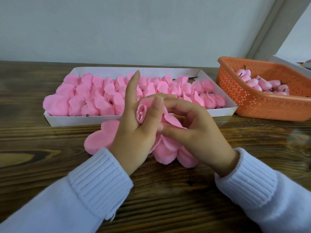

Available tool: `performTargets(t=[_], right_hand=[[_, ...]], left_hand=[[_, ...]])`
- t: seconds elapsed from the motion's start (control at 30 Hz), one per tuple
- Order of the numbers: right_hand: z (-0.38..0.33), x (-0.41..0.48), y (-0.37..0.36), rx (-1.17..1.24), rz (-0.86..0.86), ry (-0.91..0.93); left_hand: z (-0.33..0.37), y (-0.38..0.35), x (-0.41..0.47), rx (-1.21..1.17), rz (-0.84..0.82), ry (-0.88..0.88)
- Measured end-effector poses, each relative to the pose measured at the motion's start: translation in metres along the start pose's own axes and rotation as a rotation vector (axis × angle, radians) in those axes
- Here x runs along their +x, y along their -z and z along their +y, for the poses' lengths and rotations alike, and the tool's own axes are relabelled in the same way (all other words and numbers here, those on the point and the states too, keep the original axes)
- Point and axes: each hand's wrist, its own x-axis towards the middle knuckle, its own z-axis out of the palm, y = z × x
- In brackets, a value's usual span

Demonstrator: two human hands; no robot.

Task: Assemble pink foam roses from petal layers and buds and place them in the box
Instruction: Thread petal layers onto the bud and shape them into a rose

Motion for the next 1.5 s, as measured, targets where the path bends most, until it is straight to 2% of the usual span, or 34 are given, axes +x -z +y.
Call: performTargets(t=[0.1, 0.23, 0.4, 0.6, 0.67, 0.8, 0.87, 1.03, 1.23, 1.33, 1.5], right_hand=[[-0.001, 0.001, 0.002, -0.004, -0.008, 0.005], [-0.001, 0.003, 0.007, 0.004, -0.055, 0.006], [0.003, 0.003, 0.016, 0.168, -0.065, -0.117], [0.001, 0.002, 0.017, 0.184, -0.229, -0.216], [0.0, 0.002, 0.017, 0.201, -0.263, -0.235], [-0.001, 0.0, 0.017, 0.325, -0.247, -0.341], [0.001, 0.0, 0.019, 0.296, -0.216, -0.338], [0.0, 0.002, 0.016, 0.046, -0.121, -0.166], [-0.002, 0.002, 0.012, -0.266, 0.113, 0.038], [-0.003, 0.001, 0.013, -0.337, 0.209, 0.077], [-0.004, 0.0, 0.012, -0.373, 0.264, 0.142]], left_hand=[[-0.001, 0.002, 0.0, -0.028, -0.031, 0.051], [0.0, 0.002, 0.0, -0.038, -0.094, 0.03], [-0.001, 0.011, 0.006, -0.041, -0.201, 0.028], [0.016, 0.013, 0.013, 0.17, -0.586, 0.032], [0.019, 0.011, 0.013, 0.136, -0.648, 0.052], [0.016, 0.013, 0.005, 0.008, -0.569, 0.064], [0.013, 0.013, 0.004, 0.008, -0.544, 0.094], [0.011, 0.012, 0.006, -0.034, -0.426, 0.094], [0.004, 0.013, 0.008, -0.041, -0.258, 0.127], [0.005, 0.014, 0.008, 0.002, -0.285, 0.124], [0.005, 0.013, 0.008, 0.123, -0.399, 0.122]])
